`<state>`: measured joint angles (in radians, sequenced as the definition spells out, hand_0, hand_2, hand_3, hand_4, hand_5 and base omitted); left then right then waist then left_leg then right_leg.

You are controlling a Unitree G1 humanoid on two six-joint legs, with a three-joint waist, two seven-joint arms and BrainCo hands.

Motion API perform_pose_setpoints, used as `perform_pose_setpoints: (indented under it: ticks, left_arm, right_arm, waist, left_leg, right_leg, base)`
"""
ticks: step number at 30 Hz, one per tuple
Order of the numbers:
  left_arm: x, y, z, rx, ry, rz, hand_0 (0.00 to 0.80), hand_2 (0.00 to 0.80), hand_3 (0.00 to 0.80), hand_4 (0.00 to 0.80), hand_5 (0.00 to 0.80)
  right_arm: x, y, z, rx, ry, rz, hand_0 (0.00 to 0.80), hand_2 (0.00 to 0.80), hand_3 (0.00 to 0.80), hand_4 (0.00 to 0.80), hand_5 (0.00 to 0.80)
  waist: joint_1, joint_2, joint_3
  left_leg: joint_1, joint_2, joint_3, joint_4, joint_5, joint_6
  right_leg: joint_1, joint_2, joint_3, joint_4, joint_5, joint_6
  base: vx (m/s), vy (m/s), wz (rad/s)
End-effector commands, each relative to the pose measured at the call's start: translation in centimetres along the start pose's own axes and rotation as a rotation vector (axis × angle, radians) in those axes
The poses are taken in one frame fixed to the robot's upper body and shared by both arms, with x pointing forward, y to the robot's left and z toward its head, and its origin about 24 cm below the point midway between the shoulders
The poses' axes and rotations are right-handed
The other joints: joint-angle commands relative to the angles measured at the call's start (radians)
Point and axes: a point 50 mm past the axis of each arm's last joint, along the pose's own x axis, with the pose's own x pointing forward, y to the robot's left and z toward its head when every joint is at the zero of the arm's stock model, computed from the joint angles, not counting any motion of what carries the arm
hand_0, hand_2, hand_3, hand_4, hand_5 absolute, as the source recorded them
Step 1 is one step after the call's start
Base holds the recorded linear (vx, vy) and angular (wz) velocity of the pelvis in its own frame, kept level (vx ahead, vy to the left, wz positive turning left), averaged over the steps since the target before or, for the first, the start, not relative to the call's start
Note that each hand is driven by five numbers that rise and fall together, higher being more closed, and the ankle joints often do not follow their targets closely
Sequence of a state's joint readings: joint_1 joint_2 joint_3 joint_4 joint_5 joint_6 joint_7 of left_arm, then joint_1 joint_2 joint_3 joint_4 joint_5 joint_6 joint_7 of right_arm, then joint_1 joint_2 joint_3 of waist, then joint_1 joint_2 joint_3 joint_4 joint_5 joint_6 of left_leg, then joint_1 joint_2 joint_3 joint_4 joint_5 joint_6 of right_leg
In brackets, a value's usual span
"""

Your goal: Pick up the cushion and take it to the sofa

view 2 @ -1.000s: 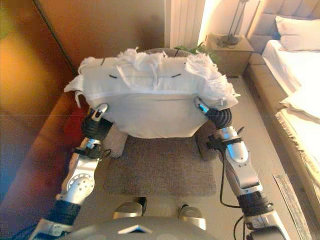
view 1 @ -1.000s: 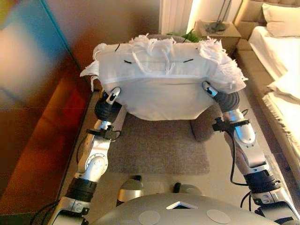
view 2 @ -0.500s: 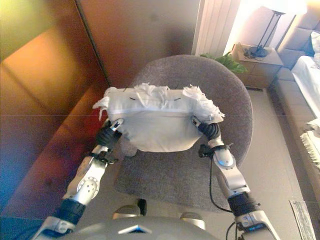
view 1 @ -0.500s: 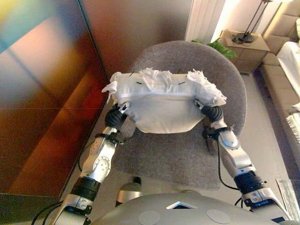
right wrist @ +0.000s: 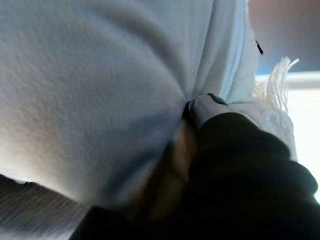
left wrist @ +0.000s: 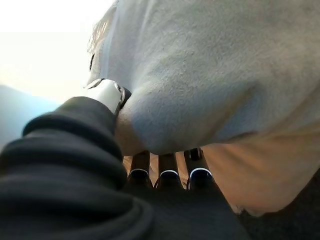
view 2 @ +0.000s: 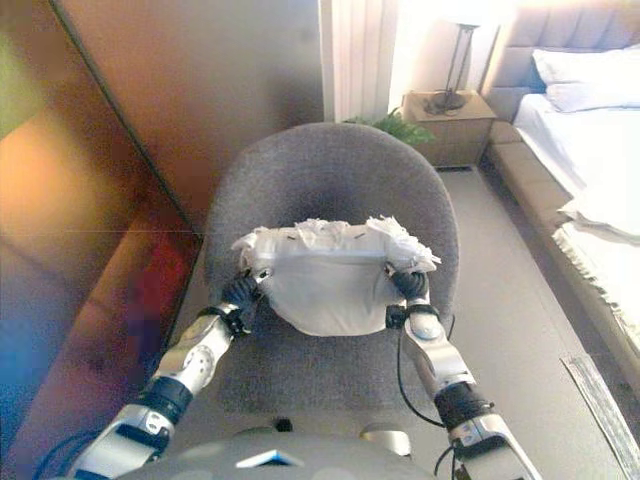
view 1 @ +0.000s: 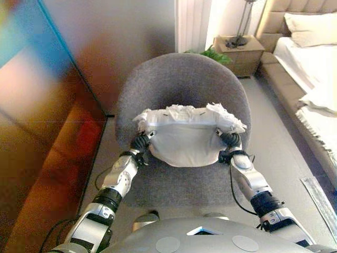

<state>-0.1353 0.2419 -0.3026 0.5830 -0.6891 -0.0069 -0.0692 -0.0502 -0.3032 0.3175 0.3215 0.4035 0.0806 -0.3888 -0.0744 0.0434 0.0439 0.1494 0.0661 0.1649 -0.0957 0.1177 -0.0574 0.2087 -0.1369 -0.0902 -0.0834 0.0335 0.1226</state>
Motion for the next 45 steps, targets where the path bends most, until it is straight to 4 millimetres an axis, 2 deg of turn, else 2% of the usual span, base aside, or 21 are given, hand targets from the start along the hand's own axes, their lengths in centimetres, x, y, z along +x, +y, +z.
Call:
perform_pose_setpoints:
  ticks: [1,6,8,13,17,19,20,21,23,25,28,30,33,35,36,42,45]
  left_arm:
    - [2.9,-4.2,4.9,0.061,-0.160,-0.148,0.800,0.800,0.800,0.800,0.800]
    - [3.6,-3.9,4.3,0.056,-0.098,-0.075,0.800,0.800,0.800,0.800,0.800]
    - [3.6,-2.8,2.8,0.056,-0.012,-0.030,0.800,0.800,0.800,0.800,0.800]
    - [2.8,-0.8,-0.3,0.118,0.144,0.044,0.800,0.800,0.800,0.800,0.800]
    - [2.5,1.1,-1.3,0.184,0.227,0.151,0.800,0.800,0.800,0.800,0.800]
    - [2.7,1.6,-0.9,0.182,0.248,0.212,0.317,0.317,0.317,0.317,0.317]
    - [2.9,1.7,-0.3,0.187,0.243,0.226,0.000,0.000,0.000,0.000,0.000]
    - [3.4,1.5,0.8,0.209,0.223,0.227,0.000,0.000,0.000,0.000,0.000]
    - [4.1,0.9,2.9,0.247,0.191,0.228,0.000,0.000,0.000,0.000,0.000]
    - [4.8,0.7,5.3,0.259,0.143,0.241,0.000,0.000,0.000,0.000,0.000]
    - [4.8,1.7,8.0,0.279,0.077,0.275,0.000,0.000,0.000,0.000,0.000]
    - [4.3,3.2,9.9,0.285,0.007,0.334,0.000,0.000,0.000,0.000,0.000]
    - [2.9,6.2,13.1,0.243,-0.118,0.440,0.000,0.000,0.000,0.000,0.000]
    - [1.8,7.9,14.4,0.220,-0.174,0.497,0.000,0.000,0.000,0.000,0.000]
    - [0.7,9.4,15.3,0.206,-0.231,0.543,0.000,0.000,0.000,0.000,0.000]
    - [-5.0,15.5,16.4,0.174,-0.380,0.752,0.000,0.000,0.000,0.000,0.000]
    - [-7.7,17.2,15.1,0.221,-0.418,0.825,0.000,0.000,0.000,0.000,0.000]
  right_arm:
    - [0.9,3.5,4.2,0.056,-0.155,0.092,0.800,0.800,0.800,0.800,0.800]
    - [2.4,3.6,3.8,0.084,-0.041,0.155,0.800,0.800,0.800,0.800,0.800]
    - [2.9,3.4,2.0,0.091,0.091,0.186,0.800,0.800,0.800,0.800,0.800]
    - [3.0,3.0,-0.9,0.069,0.264,0.232,0.800,0.800,0.800,0.800,0.800]
    - [3.9,1.4,-2.2,0.073,0.378,0.191,0.800,0.800,0.800,0.800,0.800]
    - [4.8,0.1,-1.6,0.046,0.387,0.143,0.800,0.800,0.800,0.800,0.800]
    - [5.5,-0.2,-0.6,0.030,0.379,0.124,0.320,0.320,0.320,0.320,0.320]
    - [6.2,-0.6,0.7,0.011,0.362,0.110,0.000,0.000,0.000,0.000,0.000]
    - [7.3,-1.4,3.5,-0.017,0.299,0.073,0.000,0.000,0.000,0.000,0.000]
    - [8.4,-2.3,7.1,-0.060,0.220,0.051,0.000,0.000,0.000,0.000,0.000]
    - [9.0,-4.7,10.8,-0.095,0.115,-0.024,0.000,0.000,0.000,0.000,0.000]
    - [9.0,-7.2,12.9,-0.081,0.047,-0.128,0.000,0.000,0.000,0.000,0.000]
    - [8.2,-12.2,15.5,-0.035,-0.048,-0.271,0.000,0.000,0.000,0.000,0.000]
    - [7.4,-14.8,16.6,-0.013,-0.099,-0.352,0.000,0.000,0.000,0.000,0.000]
    - [6.6,-16.9,17.2,0.002,-0.144,-0.421,0.000,0.000,0.000,0.000,0.000]
    - [2.2,-24.6,18.1,0.041,-0.268,-0.705,0.000,0.000,0.000,0.000,0.000]
    - [-0.8,-28.3,17.2,0.063,-0.309,-0.858,0.000,0.000,0.000,0.000,0.000]
  waist:
    - [-0.001,-0.019,0.015]
    - [0.002,-0.022,0.029]
    - [0.011,-0.027,0.011]
    - [0.035,-0.042,-0.041]
    - [0.056,-0.051,-0.078]
    - [0.065,-0.052,-0.092]
    - [0.069,-0.055,-0.094]
    - [0.073,-0.055,-0.092]
    - [0.081,-0.056,-0.079]
    - [0.088,-0.056,-0.061]
    - [0.095,-0.058,-0.043]
    - [0.097,-0.059,-0.035]
    - [0.096,-0.055,-0.023]
    - [0.095,-0.051,-0.019]
    - [0.095,-0.048,-0.016]
    - [0.087,-0.025,-0.005]
    - [0.092,-0.017,0.009]
  left_leg:
    - [0.062,-0.042,0.005,0.008,-0.177,0.022]
    - [0.070,-0.042,0.000,0.008,-0.167,0.015]
    - [0.098,-0.042,-0.005,0.008,-0.166,0.010]
    - [0.146,-0.038,-0.016,0.008,-0.166,0.001]
    - [0.172,-0.035,-0.025,0.008,-0.163,-0.002]
    - [0.180,-0.034,-0.032,0.008,-0.164,-0.004]
    - [0.171,-0.033,-0.035,0.008,-0.152,-0.005]
    - [0.168,-0.032,-0.041,0.008,-0.151,-0.007]
    - [0.157,-0.031,-0.053,0.008,-0.148,-0.010]
    - [0.144,-0.030,-0.065,0.008,-0.144,-0.012]
    - [0.141,-0.027,-0.076,0.008,-0.137,-0.016]
    - [0.139,-0.027,-0.084,0.008,-0.135,-0.020]
    - [0.140,-0.028,-0.091,0.008,-0.135,-0.022]
    - [0.145,-0.029,-0.094,0.008,-0.137,-0.023]
    - [0.148,-0.031,-0.096,0.008,-0.137,-0.023]
    - [0.158,-0.042,-0.103,0.008,-0.143,-0.021]
    - [0.155,-0.047,-0.102,0.008,-0.139,-0.020]
  right_leg:
    - [-0.059,-0.008,-0.014,0.003,0.014,0.009]
    - [-0.052,-0.004,-0.002,0.000,0.026,0.010]
    - [-0.015,-0.001,-0.004,-0.004,0.027,0.011]
    - [0.039,0.005,-0.023,-0.004,0.023,0.016]
    - [0.068,0.012,-0.035,-0.004,0.024,0.018]
    - [0.077,0.015,-0.039,-0.004,0.022,0.018]
    - [0.069,0.016,-0.039,-0.004,0.031,0.015]
    - [0.067,0.015,-0.040,-0.004,0.030,0.014]
    - [0.058,0.014,-0.046,-0.004,0.033,0.013]
    - [0.046,0.013,-0.052,-0.004,0.039,0.013]
    - [0.044,0.012,-0.062,-0.004,0.045,0.015]
    - [0.044,0.011,-0.067,-0.004,0.046,0.016]
    - [0.046,0.009,-0.078,-0.004,0.048,0.018]
    - [0.051,0.007,-0.083,-0.003,0.046,0.019]
    - [0.055,0.006,-0.086,-0.001,0.044,0.018]
    - [0.064,-0.001,-0.096,0.004,0.033,0.019]
    - [0.066,-0.004,-0.101,0.006,0.031,0.017]
  base:
    - [-0.002,-0.030,-0.10]
    - [0.087,-0.049,-0.08]
    - [0.329,-0.078,-0.11]
    - [0.268,-0.061,-0.04]
    - [0.253,-0.017,0.03]
    - [0.164,0.010,0.09]
    - [0.058,0.011,0.05]
    - [0.000,0.000,0.00]
    - [-0.026,0.006,0.03]
    - [-0.037,0.023,0.17]
    - [0.039,0.025,0.19]
    - [0.049,0.023,0.06]
    - [0.038,0.044,0.02]
    - [0.058,0.052,0.08]
    - [0.059,0.055,0.09]
    - [0.026,0.069,0.04]
    - [-0.036,0.048,0.05]
